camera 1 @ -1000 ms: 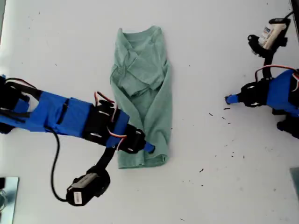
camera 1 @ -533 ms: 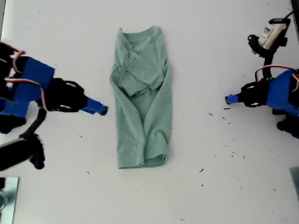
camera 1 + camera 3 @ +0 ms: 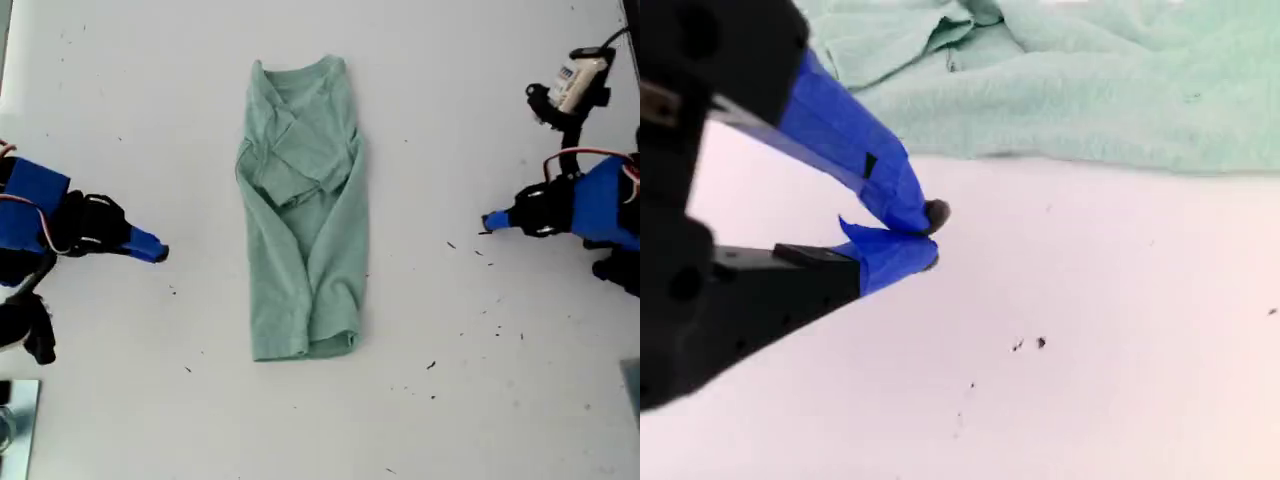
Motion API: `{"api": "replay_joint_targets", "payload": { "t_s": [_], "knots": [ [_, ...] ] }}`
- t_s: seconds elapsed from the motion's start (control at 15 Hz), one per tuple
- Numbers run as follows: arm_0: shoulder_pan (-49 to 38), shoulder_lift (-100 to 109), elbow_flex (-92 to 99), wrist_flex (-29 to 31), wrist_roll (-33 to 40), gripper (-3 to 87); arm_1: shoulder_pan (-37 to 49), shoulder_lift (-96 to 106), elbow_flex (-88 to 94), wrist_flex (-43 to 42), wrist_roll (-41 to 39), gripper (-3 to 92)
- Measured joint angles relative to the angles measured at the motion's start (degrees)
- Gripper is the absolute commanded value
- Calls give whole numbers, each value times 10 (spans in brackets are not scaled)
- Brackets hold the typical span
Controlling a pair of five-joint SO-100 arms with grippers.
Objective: Fold t shirt
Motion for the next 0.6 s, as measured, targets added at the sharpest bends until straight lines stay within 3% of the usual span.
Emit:
{"api": "replay_joint_targets", "payload": {
  "t_s": [0.2, 0.47, 0.6],
  "knots": [
    [47, -312, -330, 69, 18, 217, -113, -345, -354, 15, 32, 327],
    [77, -704, -781, 188, 71, 231, -202, -903, -987, 164, 23, 327],
    [85, -773, -827, 196, 72, 240, -224, -983, -1079, 160, 37, 326]
  ]
}}
